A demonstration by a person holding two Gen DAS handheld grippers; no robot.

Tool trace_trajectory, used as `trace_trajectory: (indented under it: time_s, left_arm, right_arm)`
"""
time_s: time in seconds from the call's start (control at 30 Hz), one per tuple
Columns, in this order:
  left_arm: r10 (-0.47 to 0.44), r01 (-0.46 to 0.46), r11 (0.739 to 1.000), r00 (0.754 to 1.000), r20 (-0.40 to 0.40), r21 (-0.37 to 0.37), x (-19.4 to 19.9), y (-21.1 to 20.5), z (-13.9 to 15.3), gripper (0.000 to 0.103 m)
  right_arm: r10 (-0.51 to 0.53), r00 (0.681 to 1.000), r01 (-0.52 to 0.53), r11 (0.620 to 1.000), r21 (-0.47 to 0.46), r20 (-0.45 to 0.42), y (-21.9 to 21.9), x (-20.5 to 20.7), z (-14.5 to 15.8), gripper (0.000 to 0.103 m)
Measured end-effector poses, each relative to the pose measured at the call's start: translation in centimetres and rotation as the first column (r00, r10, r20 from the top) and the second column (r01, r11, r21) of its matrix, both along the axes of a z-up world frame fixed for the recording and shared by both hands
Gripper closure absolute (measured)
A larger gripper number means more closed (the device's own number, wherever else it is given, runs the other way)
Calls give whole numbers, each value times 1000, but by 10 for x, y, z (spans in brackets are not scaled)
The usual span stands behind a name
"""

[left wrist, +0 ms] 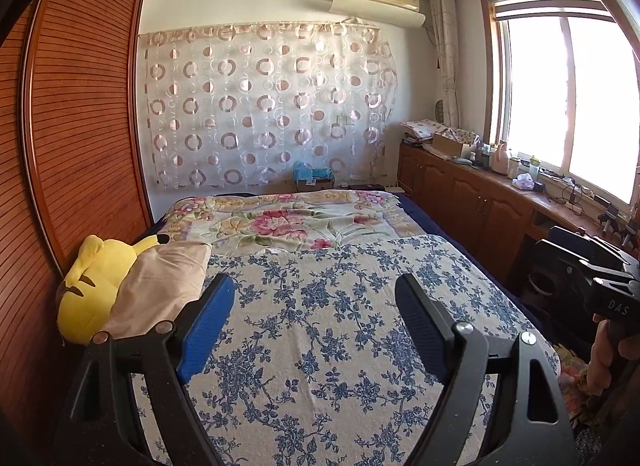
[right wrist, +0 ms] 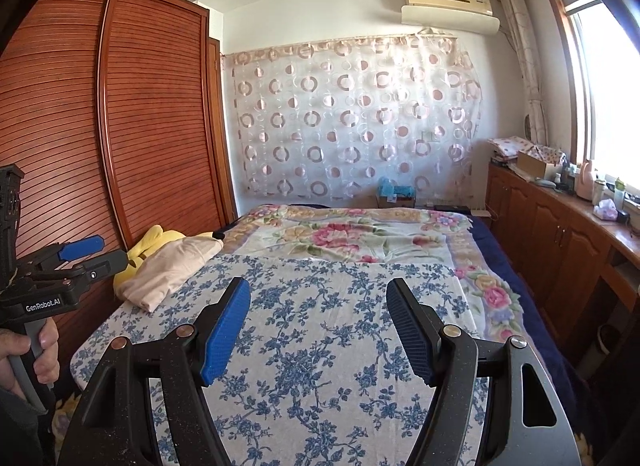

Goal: Fold small clothes

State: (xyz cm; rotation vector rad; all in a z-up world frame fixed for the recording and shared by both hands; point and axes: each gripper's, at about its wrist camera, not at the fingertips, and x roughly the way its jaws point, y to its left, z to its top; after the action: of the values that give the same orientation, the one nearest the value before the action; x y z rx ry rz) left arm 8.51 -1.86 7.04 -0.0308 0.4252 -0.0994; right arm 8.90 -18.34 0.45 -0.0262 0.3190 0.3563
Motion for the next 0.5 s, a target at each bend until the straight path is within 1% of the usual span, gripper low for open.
trace_trajectory:
  time_s: [0.5]
  left_arm:
    - [-2,2,1000,1000,3,3,-2,-2,1,20]
  right_arm:
    - [2,1000,-1,1000,-3,7,-6,-5,0,30]
